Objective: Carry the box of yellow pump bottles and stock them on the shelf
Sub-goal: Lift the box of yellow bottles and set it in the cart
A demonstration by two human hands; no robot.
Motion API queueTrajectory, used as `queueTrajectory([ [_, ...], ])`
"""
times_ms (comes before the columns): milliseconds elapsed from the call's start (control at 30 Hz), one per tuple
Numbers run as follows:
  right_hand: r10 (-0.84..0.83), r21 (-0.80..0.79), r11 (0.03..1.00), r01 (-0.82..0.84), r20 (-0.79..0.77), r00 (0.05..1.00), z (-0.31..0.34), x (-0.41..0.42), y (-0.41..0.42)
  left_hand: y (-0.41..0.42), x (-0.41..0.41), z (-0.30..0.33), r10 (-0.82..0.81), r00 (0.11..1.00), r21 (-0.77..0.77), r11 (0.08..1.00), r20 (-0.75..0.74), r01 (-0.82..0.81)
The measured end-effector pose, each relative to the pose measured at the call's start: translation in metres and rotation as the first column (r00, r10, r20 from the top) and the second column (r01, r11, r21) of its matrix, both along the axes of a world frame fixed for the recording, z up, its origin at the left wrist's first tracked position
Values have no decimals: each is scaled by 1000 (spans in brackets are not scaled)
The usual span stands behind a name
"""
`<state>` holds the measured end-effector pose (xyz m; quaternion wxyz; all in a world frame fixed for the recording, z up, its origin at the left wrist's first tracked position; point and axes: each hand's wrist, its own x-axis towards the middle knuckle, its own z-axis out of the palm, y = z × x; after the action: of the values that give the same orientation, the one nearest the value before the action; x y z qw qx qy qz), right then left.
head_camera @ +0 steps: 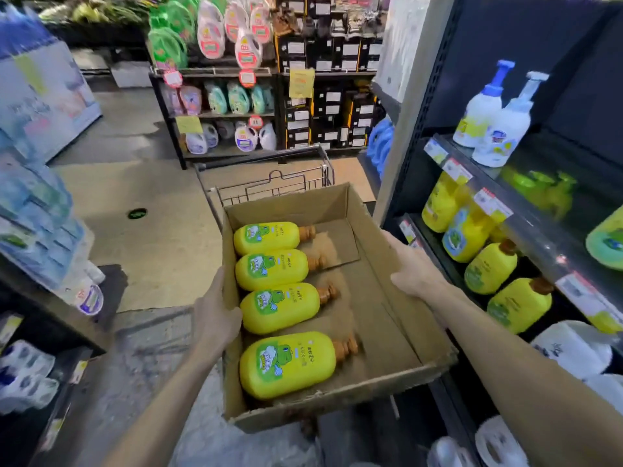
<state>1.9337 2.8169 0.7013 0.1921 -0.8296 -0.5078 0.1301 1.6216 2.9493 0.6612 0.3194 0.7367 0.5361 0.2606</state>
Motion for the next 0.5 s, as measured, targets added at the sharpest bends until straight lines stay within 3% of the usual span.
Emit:
queueTrajectory([
  [300,14,-78,997,-21,-94,995,-69,72,98,83,69,-66,11,1000,-70,998,-15,-12],
  [500,60,-169,981,-94,-192,980,-126,118,158,96,112,-109,139,990,-148,979,-5,-138],
])
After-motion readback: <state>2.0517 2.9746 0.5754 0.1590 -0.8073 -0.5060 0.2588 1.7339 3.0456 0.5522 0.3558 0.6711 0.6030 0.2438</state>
